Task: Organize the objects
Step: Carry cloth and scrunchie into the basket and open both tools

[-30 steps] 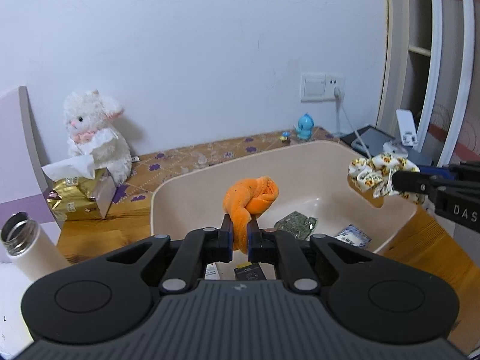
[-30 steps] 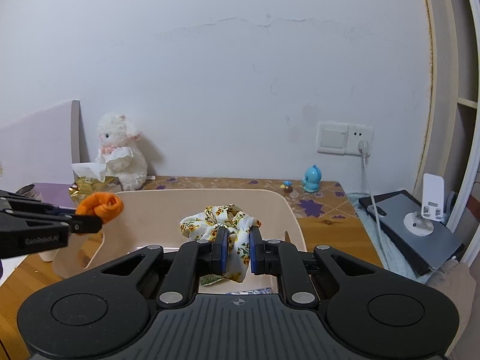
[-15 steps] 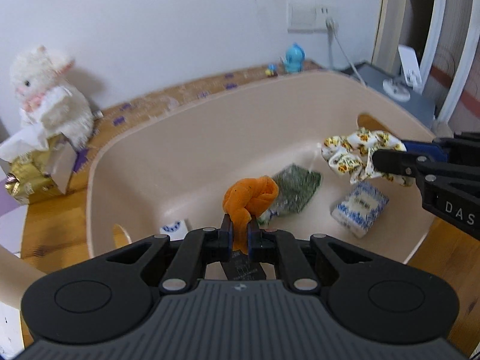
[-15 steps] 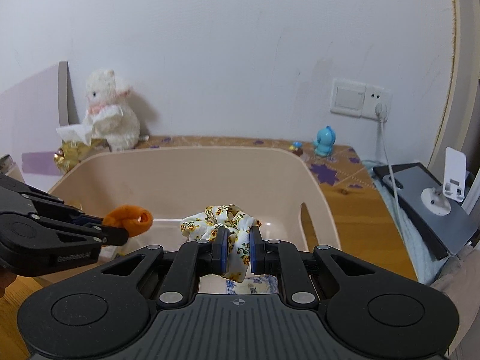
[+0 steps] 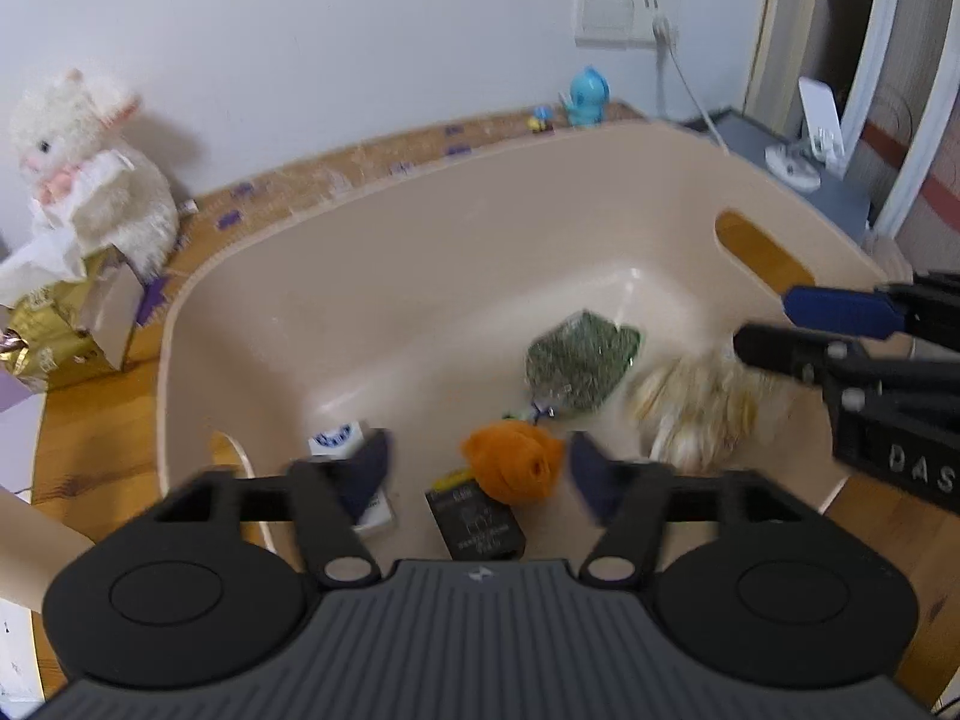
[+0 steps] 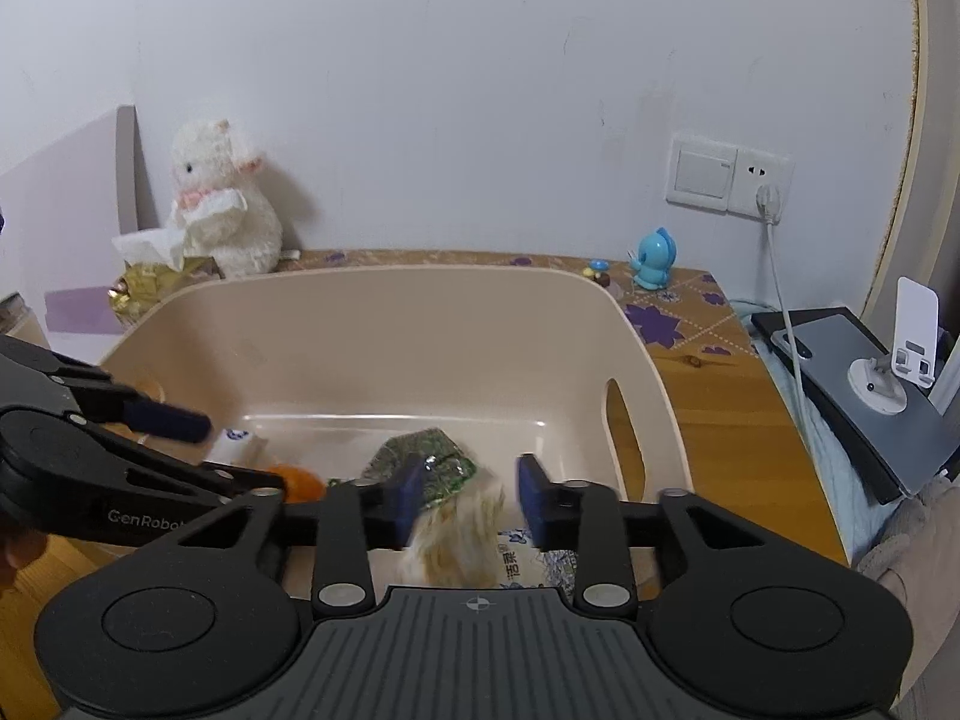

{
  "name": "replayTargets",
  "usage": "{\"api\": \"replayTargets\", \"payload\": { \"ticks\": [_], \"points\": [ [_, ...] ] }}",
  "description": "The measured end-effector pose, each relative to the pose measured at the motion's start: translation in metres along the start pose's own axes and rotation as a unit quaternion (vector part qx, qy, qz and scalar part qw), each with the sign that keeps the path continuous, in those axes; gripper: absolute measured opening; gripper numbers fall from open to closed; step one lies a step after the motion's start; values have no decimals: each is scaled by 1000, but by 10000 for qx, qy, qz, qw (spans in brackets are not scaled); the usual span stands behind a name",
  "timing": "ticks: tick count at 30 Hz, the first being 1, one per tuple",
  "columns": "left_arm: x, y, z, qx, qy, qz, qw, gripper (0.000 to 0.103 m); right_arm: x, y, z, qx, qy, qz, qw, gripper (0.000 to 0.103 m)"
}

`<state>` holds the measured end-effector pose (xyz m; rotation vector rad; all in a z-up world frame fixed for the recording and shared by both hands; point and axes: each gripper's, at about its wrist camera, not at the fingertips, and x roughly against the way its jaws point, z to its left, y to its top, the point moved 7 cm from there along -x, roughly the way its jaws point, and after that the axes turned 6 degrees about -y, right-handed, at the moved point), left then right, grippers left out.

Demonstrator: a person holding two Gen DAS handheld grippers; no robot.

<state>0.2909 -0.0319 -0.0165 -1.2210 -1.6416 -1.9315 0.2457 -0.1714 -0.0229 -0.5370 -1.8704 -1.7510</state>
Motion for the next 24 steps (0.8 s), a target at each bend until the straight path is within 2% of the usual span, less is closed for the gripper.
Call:
{"api": "replayTargets", "payload": {
  "ticks": [6,11,24],
  "points": [
    [23,4,-2,88,81,-257,9996,78,26,5,-1,-65,23,-303,9995,73],
    [49,2,-9,68,160,-584,9981,86,49,3,-2,-117,32,-468,9988,76],
    [96,-36,-40,-129,240,-825,9962,86,90,-31,-3,58,-33,-488,9988,81]
  ]
}}
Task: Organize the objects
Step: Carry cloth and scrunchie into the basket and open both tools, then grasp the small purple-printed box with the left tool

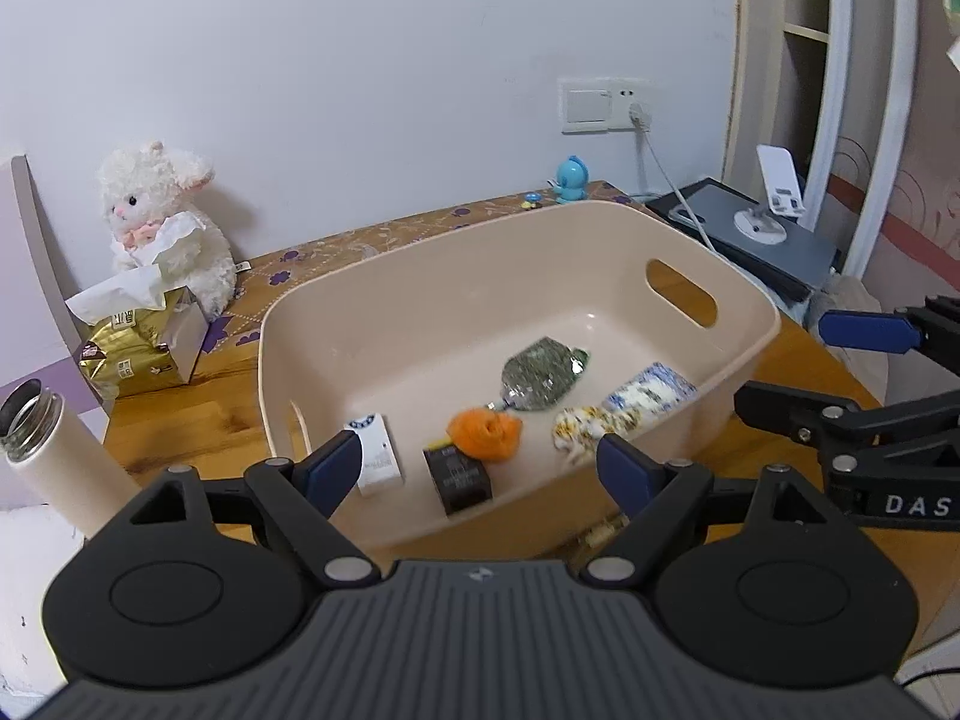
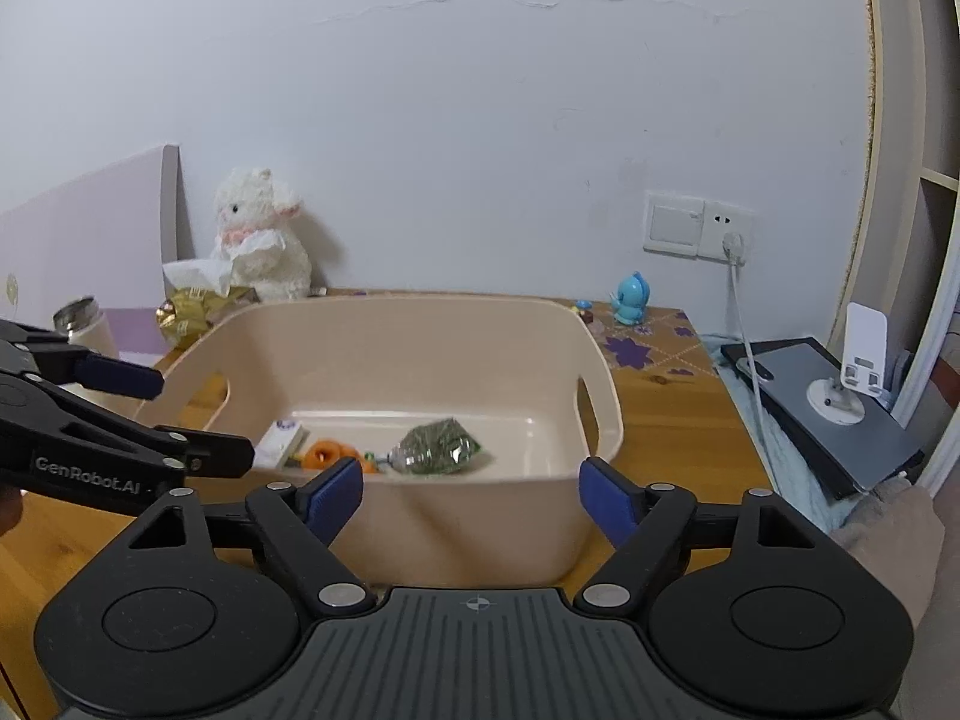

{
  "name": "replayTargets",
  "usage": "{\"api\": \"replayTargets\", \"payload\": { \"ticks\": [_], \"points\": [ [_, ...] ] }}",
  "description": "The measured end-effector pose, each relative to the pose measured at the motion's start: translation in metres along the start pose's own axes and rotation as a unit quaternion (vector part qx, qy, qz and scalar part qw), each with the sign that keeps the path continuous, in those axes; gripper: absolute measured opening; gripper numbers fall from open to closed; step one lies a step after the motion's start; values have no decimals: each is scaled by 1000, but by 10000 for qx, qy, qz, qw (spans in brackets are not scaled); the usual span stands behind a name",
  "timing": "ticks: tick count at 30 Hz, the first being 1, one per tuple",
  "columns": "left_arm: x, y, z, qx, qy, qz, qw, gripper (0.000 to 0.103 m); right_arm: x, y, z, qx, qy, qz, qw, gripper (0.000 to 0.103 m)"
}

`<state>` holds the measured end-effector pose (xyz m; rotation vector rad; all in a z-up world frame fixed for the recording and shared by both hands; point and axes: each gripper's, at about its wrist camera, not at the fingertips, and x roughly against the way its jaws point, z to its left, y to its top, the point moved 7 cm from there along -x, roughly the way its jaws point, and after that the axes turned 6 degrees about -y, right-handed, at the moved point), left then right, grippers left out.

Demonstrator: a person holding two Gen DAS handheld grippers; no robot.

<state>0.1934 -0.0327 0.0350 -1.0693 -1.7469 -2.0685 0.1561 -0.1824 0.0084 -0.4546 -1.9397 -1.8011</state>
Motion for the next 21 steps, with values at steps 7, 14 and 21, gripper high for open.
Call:
{"api": "replayTargets", "payload": {
  "ticks": [7,14,21],
  "points": [
    [4,-26,-15,4,-76,44,10000,91,9,-27,2,204,-81,213,9995,86],
    [0,-50,-24,77,-158,176,9997,92,8,-51,-2,243,-113,472,9985,86],
    [-9,-73,-28,161,-220,381,9989,92,3,-64,-3,243,-72,634,9977,86]
  ]
}}
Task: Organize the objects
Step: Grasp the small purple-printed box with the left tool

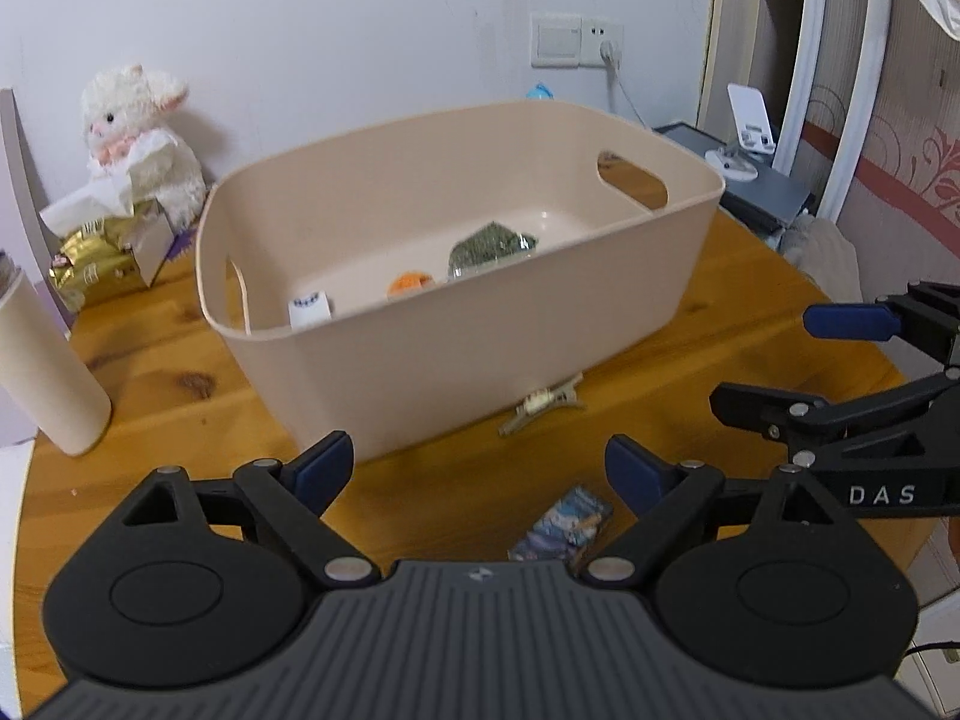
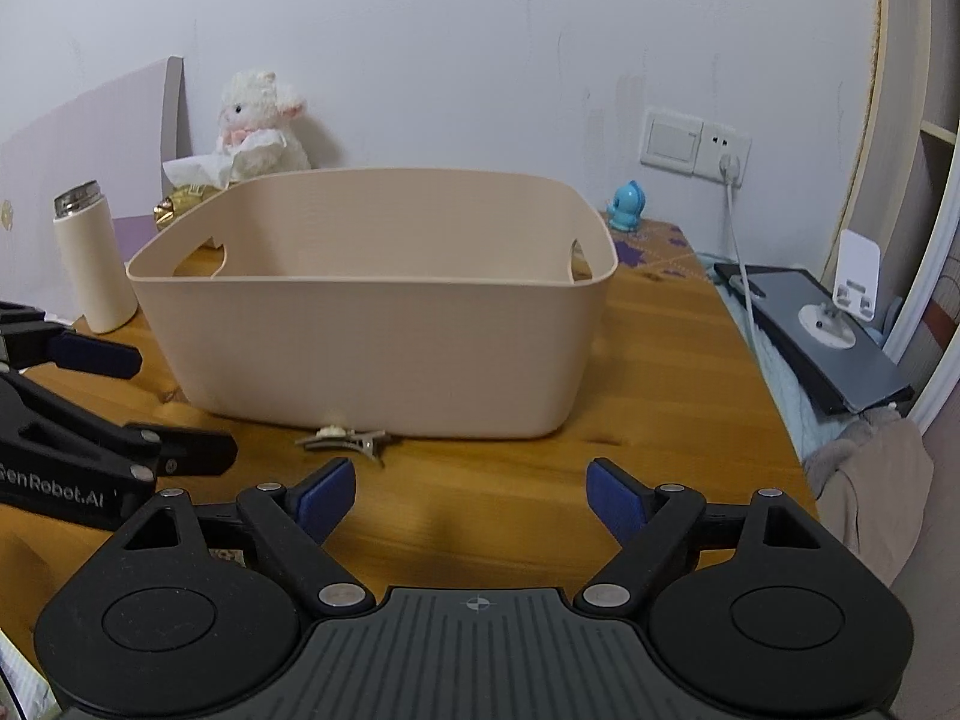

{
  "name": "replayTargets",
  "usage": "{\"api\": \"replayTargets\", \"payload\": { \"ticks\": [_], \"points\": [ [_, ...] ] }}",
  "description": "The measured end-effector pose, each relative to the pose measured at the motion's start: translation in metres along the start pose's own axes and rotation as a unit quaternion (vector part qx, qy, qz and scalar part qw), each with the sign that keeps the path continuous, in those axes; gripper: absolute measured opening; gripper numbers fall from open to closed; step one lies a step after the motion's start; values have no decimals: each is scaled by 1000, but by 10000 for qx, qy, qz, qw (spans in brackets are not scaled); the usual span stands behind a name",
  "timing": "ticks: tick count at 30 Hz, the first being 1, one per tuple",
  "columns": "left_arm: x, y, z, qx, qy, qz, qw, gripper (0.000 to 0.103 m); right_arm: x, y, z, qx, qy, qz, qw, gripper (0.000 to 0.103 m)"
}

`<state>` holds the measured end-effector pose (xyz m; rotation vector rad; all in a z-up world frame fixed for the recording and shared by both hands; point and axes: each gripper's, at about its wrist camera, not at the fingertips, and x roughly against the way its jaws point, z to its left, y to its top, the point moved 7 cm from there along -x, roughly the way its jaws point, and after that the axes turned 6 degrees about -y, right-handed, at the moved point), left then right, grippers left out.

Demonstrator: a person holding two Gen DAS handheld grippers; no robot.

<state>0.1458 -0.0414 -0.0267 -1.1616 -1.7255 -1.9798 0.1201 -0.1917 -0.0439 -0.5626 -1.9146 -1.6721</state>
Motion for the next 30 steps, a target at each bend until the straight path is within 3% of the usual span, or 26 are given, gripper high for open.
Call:
{"api": "replayTargets", "payload": {
  "ticks": [14,20,30],
  "points": [
    [-32,-39,-7,170,-290,569,9978,92,-15,-22,-3,-77,8,292,9995,86],
    [-48,-46,-4,124,-154,717,9972,91,-23,-30,-3,-114,11,418,9991,86],
    [-55,-41,15,279,-60,454,9986,89,-43,-32,4,-122,105,574,9982,86]
  ]
}}
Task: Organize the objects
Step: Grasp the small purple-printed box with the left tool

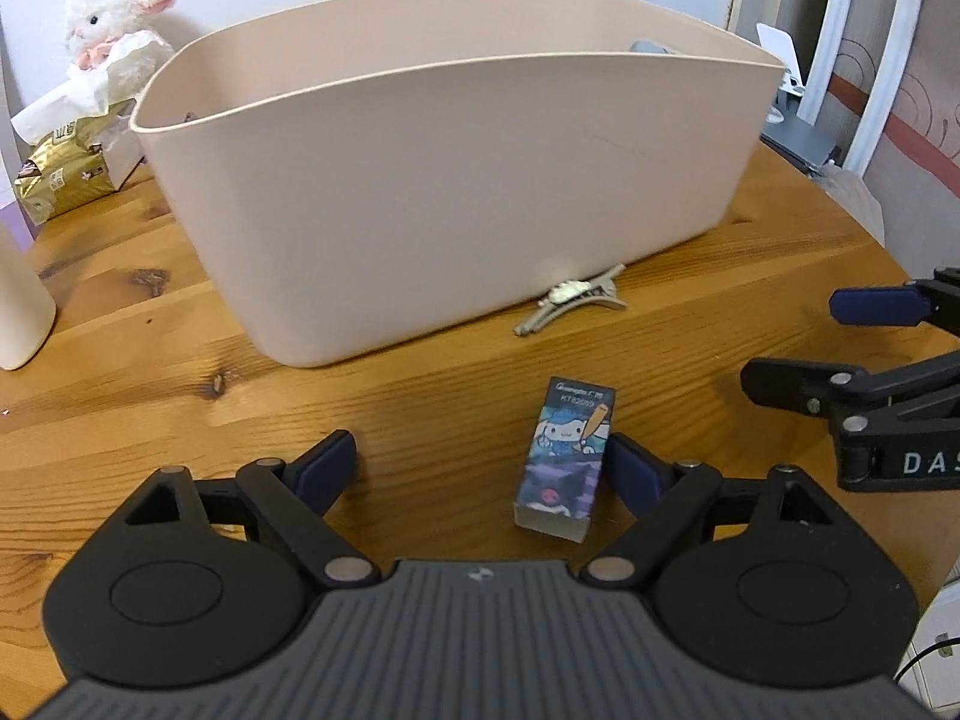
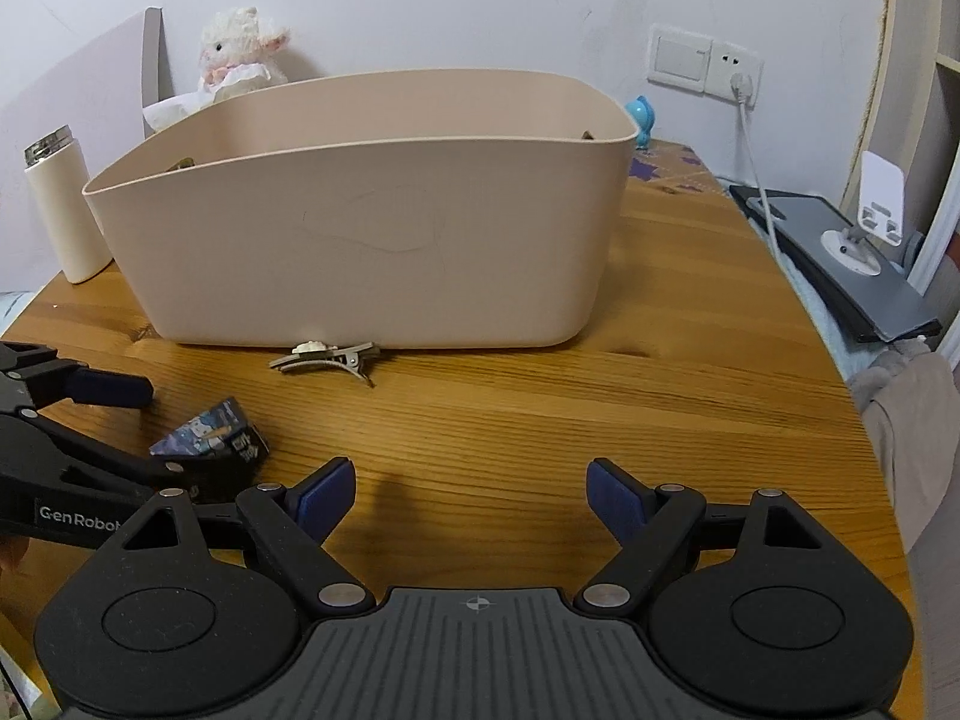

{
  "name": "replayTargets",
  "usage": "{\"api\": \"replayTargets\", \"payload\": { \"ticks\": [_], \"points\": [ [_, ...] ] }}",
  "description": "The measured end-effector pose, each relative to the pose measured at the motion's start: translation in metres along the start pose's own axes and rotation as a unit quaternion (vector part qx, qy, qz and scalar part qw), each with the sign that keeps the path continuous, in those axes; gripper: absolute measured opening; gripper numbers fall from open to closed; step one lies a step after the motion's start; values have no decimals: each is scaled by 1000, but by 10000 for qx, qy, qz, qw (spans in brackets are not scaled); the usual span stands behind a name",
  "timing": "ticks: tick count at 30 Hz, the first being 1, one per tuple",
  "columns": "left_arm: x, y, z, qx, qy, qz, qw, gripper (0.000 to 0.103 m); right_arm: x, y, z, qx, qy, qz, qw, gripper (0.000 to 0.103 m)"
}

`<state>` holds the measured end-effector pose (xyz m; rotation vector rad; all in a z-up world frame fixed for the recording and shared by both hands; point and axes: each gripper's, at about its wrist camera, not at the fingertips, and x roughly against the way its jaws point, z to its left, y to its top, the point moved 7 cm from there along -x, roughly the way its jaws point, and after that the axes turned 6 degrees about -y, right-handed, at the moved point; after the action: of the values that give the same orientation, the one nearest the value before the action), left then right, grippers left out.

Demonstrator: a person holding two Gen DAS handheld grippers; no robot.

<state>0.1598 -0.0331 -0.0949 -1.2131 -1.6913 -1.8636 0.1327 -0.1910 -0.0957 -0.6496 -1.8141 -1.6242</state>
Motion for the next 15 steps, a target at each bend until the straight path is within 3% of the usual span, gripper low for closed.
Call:
{"api": "replayTargets", "payload": {
  "ticks": [7,9,11,14,15],
  "points": [
    [8,0,14,18,21,-113,9999,68,-17,7,14,44,120,40,9999,86],
    [9,1,19,19,14,-150,9999,59,-22,8,18,61,149,55,9999,86],
    [11,3,28,115,56,-183,9998,41,-26,10,22,86,176,74,9998,86],
    [13,4,39,214,34,-181,9996,26,-32,14,29,148,219,79,9996,86],
    [12,5,41,226,9,-179,9996,25,-34,15,32,167,230,71,9996,86]
  ]
}}
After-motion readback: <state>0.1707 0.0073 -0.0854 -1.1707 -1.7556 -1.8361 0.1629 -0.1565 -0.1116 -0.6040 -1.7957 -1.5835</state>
